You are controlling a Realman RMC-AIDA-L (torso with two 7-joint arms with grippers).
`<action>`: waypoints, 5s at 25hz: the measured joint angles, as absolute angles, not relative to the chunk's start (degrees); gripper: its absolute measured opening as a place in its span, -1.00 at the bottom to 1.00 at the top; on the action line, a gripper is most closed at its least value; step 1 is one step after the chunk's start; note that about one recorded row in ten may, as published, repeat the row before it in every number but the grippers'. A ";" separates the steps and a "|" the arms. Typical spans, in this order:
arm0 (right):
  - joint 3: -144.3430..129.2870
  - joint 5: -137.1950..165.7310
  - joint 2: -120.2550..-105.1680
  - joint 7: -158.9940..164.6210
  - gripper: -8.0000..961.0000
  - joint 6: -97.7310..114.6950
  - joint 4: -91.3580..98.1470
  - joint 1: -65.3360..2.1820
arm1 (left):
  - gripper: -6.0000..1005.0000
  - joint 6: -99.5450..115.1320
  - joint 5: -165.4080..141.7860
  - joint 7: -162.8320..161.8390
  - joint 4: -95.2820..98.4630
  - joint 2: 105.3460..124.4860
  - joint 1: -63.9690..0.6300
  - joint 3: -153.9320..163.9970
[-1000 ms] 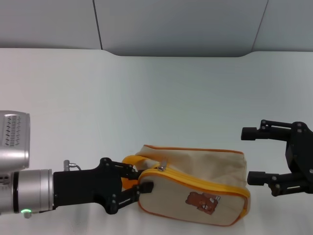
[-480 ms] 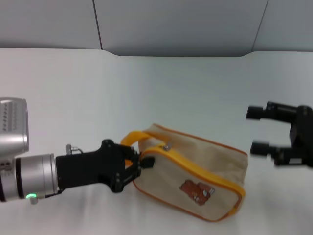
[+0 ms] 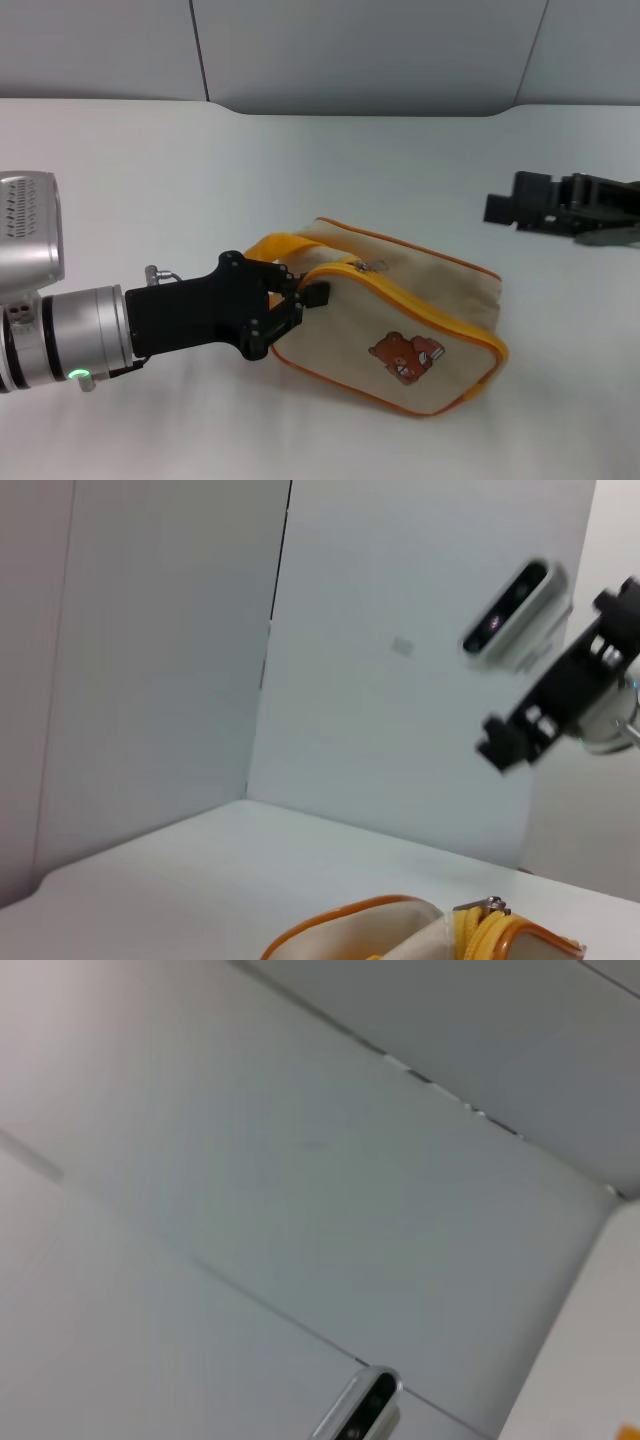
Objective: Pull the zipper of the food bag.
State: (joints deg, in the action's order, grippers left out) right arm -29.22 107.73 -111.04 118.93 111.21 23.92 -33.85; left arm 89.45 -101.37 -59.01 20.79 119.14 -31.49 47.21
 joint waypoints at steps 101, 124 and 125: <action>-33.15 110.00 -116.32 121.83 -0.84 92.32 24.97 -25.72 | -0.82 81.73 -98.35 -56.51 19.25 118.59 -29.97 43.66; -32.79 105.74 -115.22 88.61 -0.15 96.75 26.36 -30.23 | -0.31 92.85 -98.18 -60.83 17.84 117.54 -29.05 36.01; -32.96 105.78 -115.16 83.51 -0.05 99.44 26.42 -30.32 | -0.26 98.24 -98.77 -61.31 18.21 116.72 -29.19 36.33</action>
State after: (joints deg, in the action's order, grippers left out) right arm -32.96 105.78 -115.16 83.51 99.44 26.42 -30.32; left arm 98.24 -98.77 -61.31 18.21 116.72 -29.19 36.33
